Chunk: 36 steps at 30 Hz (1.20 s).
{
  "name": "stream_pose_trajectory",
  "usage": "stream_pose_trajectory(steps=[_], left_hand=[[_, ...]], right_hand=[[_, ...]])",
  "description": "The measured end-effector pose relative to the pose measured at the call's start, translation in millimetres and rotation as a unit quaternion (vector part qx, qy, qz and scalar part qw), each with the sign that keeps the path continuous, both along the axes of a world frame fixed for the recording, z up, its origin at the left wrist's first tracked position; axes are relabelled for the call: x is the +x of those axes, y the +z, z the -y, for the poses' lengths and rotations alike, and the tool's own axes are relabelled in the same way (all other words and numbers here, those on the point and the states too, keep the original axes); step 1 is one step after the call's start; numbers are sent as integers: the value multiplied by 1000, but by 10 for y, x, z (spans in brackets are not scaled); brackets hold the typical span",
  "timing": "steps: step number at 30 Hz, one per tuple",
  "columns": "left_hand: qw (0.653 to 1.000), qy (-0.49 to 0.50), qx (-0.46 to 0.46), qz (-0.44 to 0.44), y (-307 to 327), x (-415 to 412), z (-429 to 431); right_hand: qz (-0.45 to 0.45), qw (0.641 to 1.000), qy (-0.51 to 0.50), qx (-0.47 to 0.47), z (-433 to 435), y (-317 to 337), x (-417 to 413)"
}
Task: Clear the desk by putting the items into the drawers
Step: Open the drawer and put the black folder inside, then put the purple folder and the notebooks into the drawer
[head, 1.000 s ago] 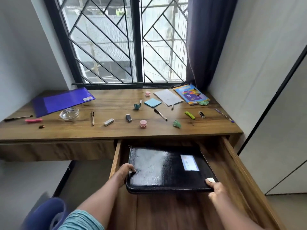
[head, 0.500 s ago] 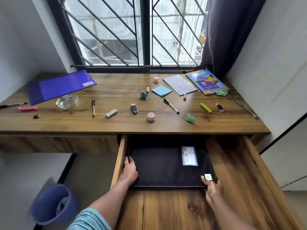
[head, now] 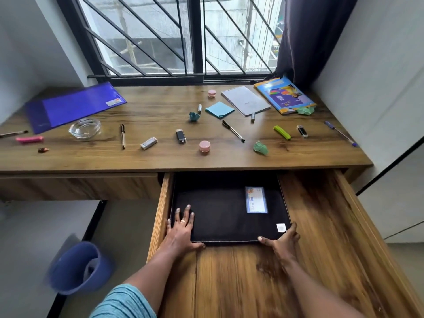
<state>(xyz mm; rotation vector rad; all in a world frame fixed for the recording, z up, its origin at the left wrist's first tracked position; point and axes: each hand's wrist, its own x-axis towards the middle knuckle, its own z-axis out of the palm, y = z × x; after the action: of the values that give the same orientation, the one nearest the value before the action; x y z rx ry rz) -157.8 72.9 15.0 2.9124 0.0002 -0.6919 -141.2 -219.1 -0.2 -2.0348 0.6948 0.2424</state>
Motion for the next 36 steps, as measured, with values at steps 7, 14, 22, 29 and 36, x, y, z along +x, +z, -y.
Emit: stream_pose_trajectory(steps=[7, 14, 22, 29, 36], left_hand=[[1000, -9, 16, 1, -9, -25, 7], [998, 23, 39, 41, 36, -140, 56], [994, 18, 60, 91, 308, -387, 287], [985, 71, 10, 155, 637, -845, 247], [974, 83, 17, 212, 869, -1098, -65]], right_hand=[[-7, 997, 41, -69, -60, 63, -50], [-73, 973, 85, -200, -151, 190, -138], [-34, 947, 169, -270, -492, 449, -422], [42, 907, 306, -285, -1073, 718, -785], [97, 869, 380, -303, -1648, 893, -1022]])
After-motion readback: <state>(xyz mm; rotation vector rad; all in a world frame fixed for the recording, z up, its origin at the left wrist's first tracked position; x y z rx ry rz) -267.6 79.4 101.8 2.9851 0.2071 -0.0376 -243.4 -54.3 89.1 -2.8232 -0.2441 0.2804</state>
